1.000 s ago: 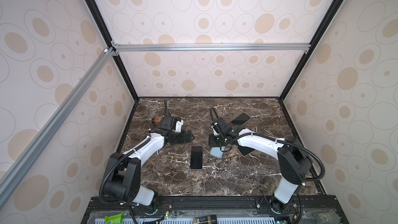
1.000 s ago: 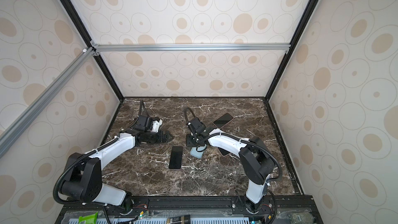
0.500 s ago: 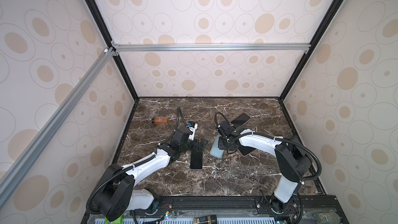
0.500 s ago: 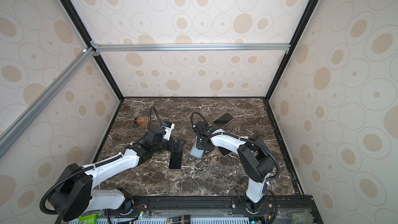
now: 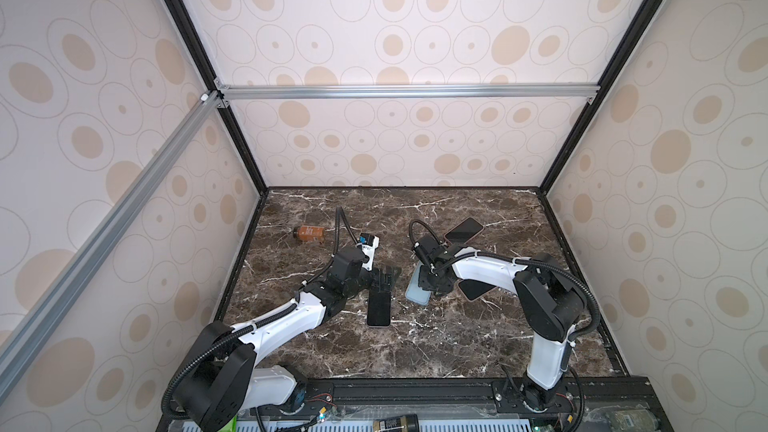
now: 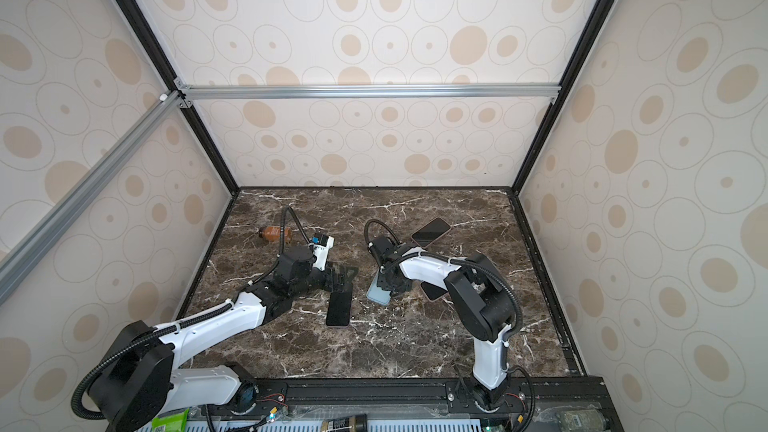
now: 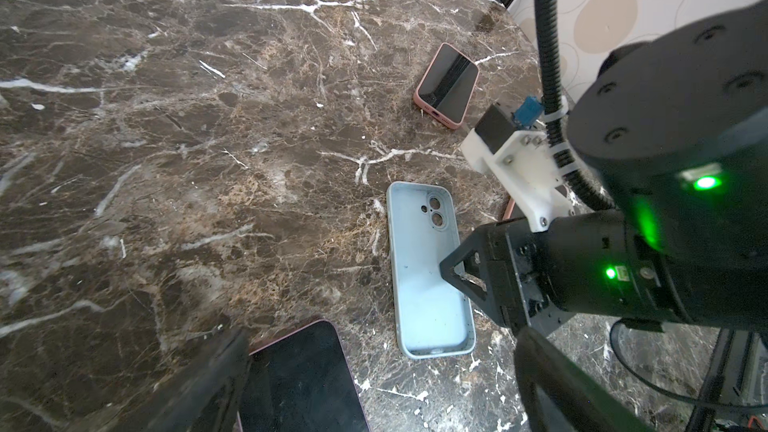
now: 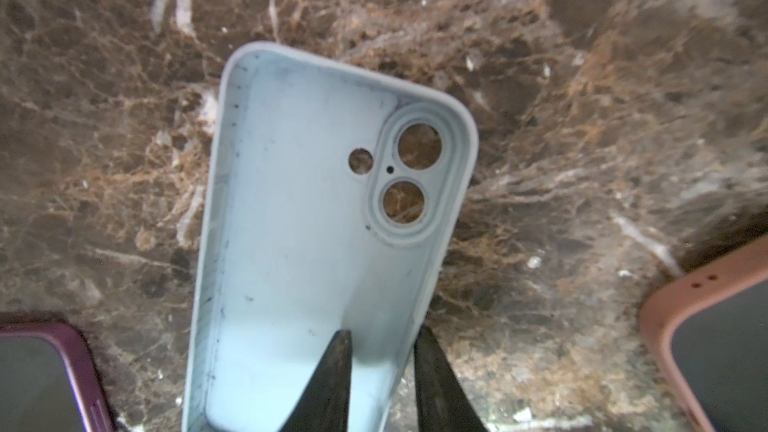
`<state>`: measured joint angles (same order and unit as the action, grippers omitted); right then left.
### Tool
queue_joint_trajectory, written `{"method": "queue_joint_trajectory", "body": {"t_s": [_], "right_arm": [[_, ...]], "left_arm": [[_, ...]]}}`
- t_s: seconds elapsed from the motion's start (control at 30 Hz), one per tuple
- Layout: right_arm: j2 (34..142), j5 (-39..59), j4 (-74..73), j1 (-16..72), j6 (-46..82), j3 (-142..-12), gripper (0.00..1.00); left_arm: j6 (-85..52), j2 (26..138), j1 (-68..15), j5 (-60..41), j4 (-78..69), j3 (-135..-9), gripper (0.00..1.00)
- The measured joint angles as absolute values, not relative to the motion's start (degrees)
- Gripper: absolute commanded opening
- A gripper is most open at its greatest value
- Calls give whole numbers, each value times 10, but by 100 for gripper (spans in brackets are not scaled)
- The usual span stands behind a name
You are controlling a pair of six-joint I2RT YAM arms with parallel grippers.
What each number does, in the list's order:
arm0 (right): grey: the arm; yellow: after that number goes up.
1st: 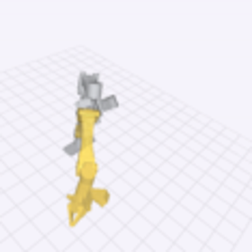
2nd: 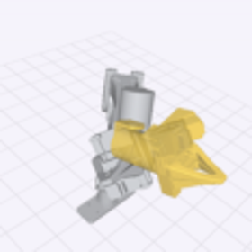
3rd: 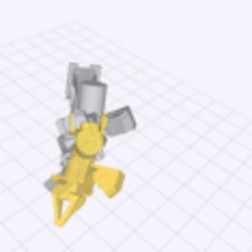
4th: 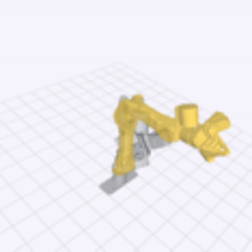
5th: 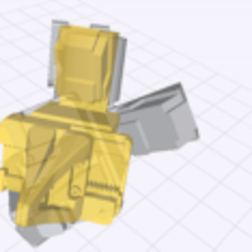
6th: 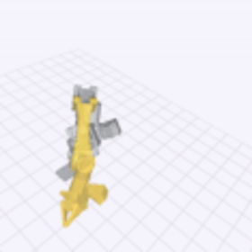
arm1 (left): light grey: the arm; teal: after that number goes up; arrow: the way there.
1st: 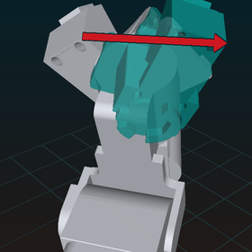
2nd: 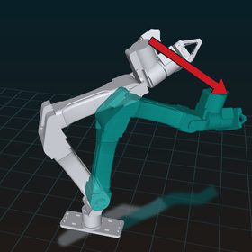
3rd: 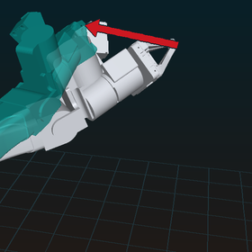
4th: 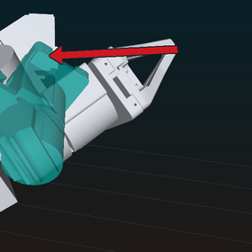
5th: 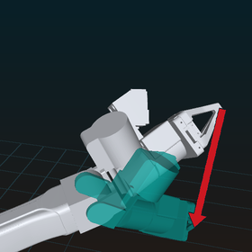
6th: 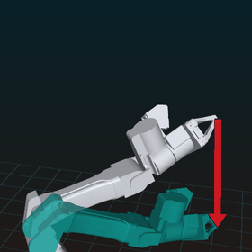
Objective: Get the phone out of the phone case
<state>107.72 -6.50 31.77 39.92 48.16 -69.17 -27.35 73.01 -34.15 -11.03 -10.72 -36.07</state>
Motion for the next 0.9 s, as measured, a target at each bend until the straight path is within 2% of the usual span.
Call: {"method": "queue_joint_trajectory", "body": {"t_s": [0.5, 0.73, 0.9], "right_arm": [[1075, -88, 339, 378, 475, -695, 2], [1048, -93, 346, 378, 460, -721, 0], [1056, -87, 350, 380, 448, -783, 0]], "left_arm": [[-274, 761, -341, -138, -107, -369, 99], [-292, 763, -322, -157, -120, -377, 99], [-316, 763, -274, -193, -148, -373, 99]]}}
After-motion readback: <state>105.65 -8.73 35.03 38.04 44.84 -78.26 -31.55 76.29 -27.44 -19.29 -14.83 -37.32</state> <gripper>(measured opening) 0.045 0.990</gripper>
